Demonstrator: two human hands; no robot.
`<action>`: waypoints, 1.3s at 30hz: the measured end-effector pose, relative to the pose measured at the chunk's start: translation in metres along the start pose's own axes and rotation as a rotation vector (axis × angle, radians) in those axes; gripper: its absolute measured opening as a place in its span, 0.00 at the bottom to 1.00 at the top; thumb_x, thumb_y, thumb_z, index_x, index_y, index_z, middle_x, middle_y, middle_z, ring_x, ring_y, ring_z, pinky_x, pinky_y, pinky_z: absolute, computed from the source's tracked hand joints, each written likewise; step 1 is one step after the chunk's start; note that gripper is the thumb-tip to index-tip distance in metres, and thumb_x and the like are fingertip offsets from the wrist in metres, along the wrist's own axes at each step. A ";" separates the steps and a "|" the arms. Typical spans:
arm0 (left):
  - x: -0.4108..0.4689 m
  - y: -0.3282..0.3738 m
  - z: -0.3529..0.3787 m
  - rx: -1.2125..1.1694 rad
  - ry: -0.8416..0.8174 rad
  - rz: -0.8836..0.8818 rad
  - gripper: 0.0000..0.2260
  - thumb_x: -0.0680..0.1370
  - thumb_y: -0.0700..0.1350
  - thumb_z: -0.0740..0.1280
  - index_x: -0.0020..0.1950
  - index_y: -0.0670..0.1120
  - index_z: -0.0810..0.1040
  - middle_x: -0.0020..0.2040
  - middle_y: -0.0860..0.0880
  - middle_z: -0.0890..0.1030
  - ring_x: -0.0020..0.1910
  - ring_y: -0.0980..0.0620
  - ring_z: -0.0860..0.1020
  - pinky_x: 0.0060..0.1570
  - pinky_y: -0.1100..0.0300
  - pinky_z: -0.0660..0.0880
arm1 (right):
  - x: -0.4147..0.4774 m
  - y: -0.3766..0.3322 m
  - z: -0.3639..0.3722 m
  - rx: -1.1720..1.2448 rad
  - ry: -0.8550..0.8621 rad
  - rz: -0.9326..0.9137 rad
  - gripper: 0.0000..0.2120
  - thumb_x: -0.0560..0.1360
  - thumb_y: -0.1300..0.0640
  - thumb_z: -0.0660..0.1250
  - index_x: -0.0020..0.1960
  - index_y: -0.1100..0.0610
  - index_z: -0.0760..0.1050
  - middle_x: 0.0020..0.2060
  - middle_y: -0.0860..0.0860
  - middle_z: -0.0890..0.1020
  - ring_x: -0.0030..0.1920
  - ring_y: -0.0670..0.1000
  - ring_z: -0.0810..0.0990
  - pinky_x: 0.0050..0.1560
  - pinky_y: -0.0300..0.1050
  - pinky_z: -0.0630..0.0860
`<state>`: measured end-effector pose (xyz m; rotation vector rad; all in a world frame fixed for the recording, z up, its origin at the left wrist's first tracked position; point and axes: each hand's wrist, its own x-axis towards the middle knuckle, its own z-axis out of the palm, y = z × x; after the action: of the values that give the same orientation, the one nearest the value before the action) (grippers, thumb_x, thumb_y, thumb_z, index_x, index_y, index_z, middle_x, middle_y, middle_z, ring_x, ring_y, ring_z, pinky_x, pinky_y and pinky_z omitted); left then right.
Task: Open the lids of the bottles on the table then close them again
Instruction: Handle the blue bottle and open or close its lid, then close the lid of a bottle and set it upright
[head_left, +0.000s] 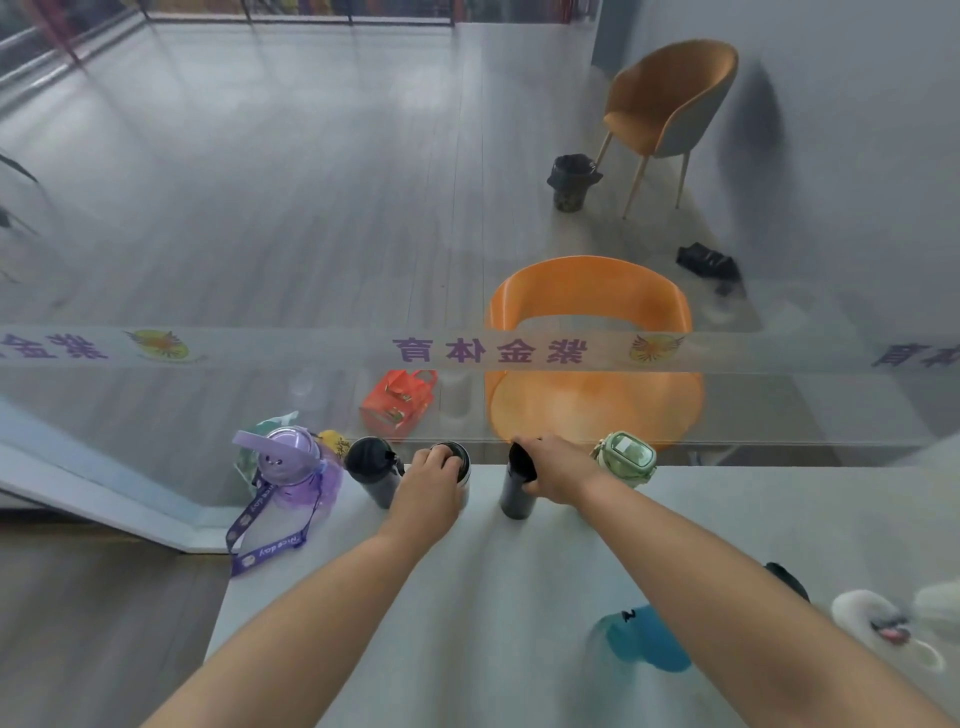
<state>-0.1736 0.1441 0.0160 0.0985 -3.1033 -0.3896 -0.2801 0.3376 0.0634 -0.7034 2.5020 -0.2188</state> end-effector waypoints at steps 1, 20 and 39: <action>0.000 -0.001 0.000 0.001 0.002 0.008 0.12 0.71 0.44 0.72 0.53 0.42 0.79 0.54 0.43 0.78 0.51 0.40 0.75 0.49 0.48 0.76 | 0.001 0.000 0.000 0.000 0.001 0.001 0.35 0.72 0.52 0.71 0.76 0.47 0.61 0.63 0.59 0.73 0.58 0.64 0.78 0.56 0.52 0.77; 0.038 0.063 -0.034 -0.130 -0.159 0.246 0.33 0.74 0.58 0.69 0.73 0.54 0.58 0.74 0.47 0.62 0.70 0.43 0.62 0.66 0.44 0.68 | -0.039 0.055 -0.059 -0.080 0.100 0.180 0.42 0.72 0.42 0.73 0.78 0.40 0.52 0.79 0.54 0.58 0.77 0.59 0.59 0.75 0.58 0.61; 0.052 0.090 -0.020 -0.079 -0.251 0.186 0.26 0.76 0.47 0.68 0.72 0.50 0.64 0.68 0.45 0.67 0.63 0.41 0.69 0.60 0.45 0.72 | -0.048 0.091 -0.021 0.171 0.098 0.229 0.34 0.73 0.51 0.74 0.75 0.47 0.64 0.63 0.57 0.71 0.60 0.60 0.76 0.61 0.51 0.76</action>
<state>-0.2301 0.2224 0.0582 -0.2581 -3.2951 -0.5567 -0.2964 0.4407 0.0759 -0.3419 2.5925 -0.3859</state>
